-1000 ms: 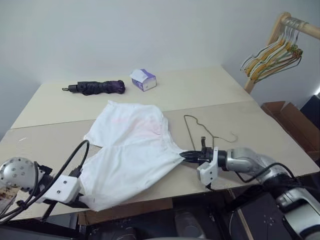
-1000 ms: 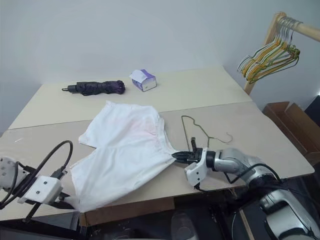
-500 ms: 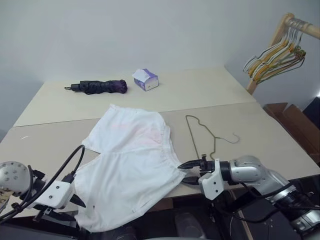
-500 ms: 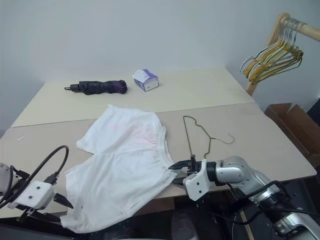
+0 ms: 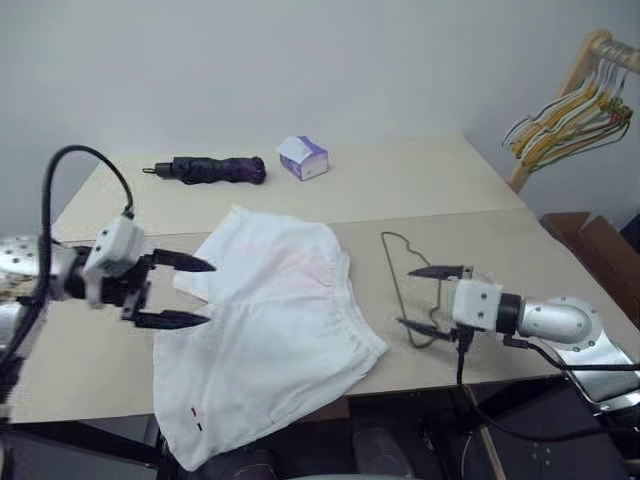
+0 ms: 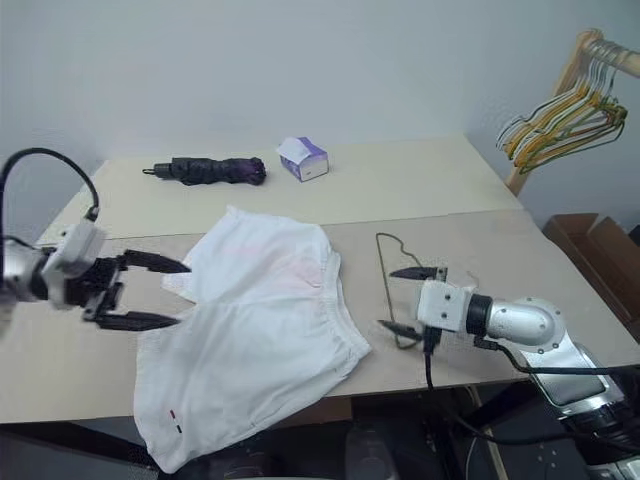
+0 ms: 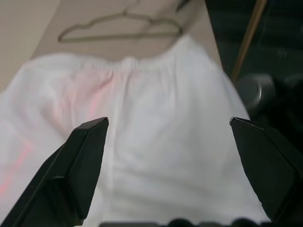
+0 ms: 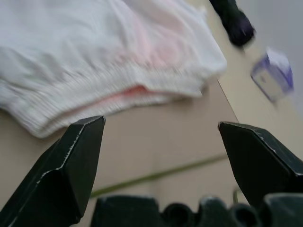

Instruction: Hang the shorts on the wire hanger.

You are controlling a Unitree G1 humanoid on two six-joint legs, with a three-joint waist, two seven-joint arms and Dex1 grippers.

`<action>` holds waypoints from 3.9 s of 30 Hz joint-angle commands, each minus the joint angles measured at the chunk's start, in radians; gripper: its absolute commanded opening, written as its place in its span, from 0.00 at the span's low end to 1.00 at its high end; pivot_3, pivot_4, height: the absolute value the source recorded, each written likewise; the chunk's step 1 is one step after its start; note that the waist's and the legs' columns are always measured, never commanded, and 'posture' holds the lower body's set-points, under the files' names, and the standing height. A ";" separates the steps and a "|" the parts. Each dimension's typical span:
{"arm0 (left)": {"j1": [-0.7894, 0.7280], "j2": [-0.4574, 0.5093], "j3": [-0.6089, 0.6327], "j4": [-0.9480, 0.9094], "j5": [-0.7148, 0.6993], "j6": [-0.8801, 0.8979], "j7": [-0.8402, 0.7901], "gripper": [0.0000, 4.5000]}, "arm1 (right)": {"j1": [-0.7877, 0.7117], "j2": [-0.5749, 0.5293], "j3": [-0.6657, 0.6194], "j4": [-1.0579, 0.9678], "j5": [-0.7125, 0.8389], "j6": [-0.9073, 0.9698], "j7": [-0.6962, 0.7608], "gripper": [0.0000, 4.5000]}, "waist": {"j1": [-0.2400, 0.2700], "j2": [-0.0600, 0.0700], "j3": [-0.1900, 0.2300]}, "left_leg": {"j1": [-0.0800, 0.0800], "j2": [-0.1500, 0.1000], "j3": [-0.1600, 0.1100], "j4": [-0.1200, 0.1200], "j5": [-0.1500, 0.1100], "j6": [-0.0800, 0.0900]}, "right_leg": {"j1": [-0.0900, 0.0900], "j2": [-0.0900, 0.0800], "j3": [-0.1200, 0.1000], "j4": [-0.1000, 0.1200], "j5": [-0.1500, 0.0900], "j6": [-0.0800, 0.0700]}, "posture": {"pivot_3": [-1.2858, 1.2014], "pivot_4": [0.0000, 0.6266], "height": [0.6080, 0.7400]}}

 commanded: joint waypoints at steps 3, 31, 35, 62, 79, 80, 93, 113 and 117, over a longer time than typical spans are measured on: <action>-0.030 -0.086 0.079 -0.127 -0.087 0.176 0.131 0.99 | -0.044 0.048 -0.039 -0.161 0.014 0.619 -0.148 1.00 | -0.008 -0.001 0.000 | 0.000 0.000 0.000 0.000 0.000 0.000 | 0.000 0.000 0.000 0.000 0.000 0.000 | 0.39 0.00 1.00; -0.058 -0.197 0.099 -0.169 -0.016 0.227 0.157 1.00 | -0.273 0.277 0.055 -0.032 0.001 1.311 -0.392 0.01 | -0.015 -0.017 -0.011 | -0.007 0.000 0.000 0.001 -0.005 -0.007 | 0.000 0.000 0.000 -0.012 0.004 0.004 | 0.39 0.00 1.00; -0.072 -0.215 0.095 -0.154 0.003 0.213 0.160 1.00 | -0.290 0.256 0.054 -0.035 -0.032 1.253 -0.429 0.01 | -0.014 -0.017 -0.011 | -0.007 0.000 0.000 0.001 -0.005 -0.007 | 0.000 0.000 -0.001 -0.012 0.004 0.004 | 0.39 0.00 1.00; -0.441 -0.325 -0.043 0.230 0.229 0.179 0.080 1.00 | -0.389 -0.111 0.221 0.461 -0.954 -0.776 -0.868 0.01 | -0.058 -0.013 -0.009 | -0.009 -0.002 0.002 0.002 0.000 0.000 | -0.001 -0.002 0.000 -0.012 0.004 0.005 | 0.40 0.00 1.00; -0.557 -0.411 -0.283 0.466 0.526 -0.031 -0.130 1.00 | -0.439 -0.060 0.157 0.401 -0.958 -0.796 -0.726 0.01 | -0.119 -0.013 -0.009 | -0.006 -0.003 0.001 0.002 0.000 0.000 | 0.002 -0.002 0.000 -0.012 0.005 0.006 | 0.38 0.00 1.00; -0.555 -0.416 -0.288 0.468 0.539 -0.034 -0.121 1.00 | -0.440 -0.057 0.154 0.400 -0.957 -0.793 -0.725 0.01 | -0.122 -0.013 -0.009 | -0.006 -0.003 0.001 0.002 0.000 0.000 | 0.002 -0.002 0.000 -0.012 0.005 0.006 | 0.38 0.00 1.00; -0.529 -0.452 -0.283 0.498 0.646 -0.114 -0.033 0.50 | -0.472 -0.031 0.138 0.396 -0.967 -0.802 -0.709 0.00 | -0.124 -0.013 -0.009 | -0.005 -0.003 0.001 0.002 0.001 0.000 | 0.003 -0.002 0.001 -0.012 0.005 0.007 | 0.39 0.00 1.00; -0.426 -0.393 -0.200 0.366 0.636 0.018 0.054 0.00 | -0.429 0.030 0.158 0.330 -0.785 -0.871 -0.551 0.47 | -0.119 -0.013 -0.009 | -0.004 -0.003 0.000 0.002 0.001 0.000 | 0.004 -0.002 0.001 -0.011 0.005 0.007 | 0.41 0.00 1.00; -0.362 -0.339 -0.172 0.286 0.629 0.014 0.076 0.00 | -0.391 0.052 0.162 0.291 -0.617 -0.841 -0.436 0.80 | -0.108 -0.013 -0.009 | -0.003 -0.003 0.000 0.002 0.001 0.001 | 0.004 -0.002 0.001 -0.011 0.005 0.007 | 0.44 0.00 1.00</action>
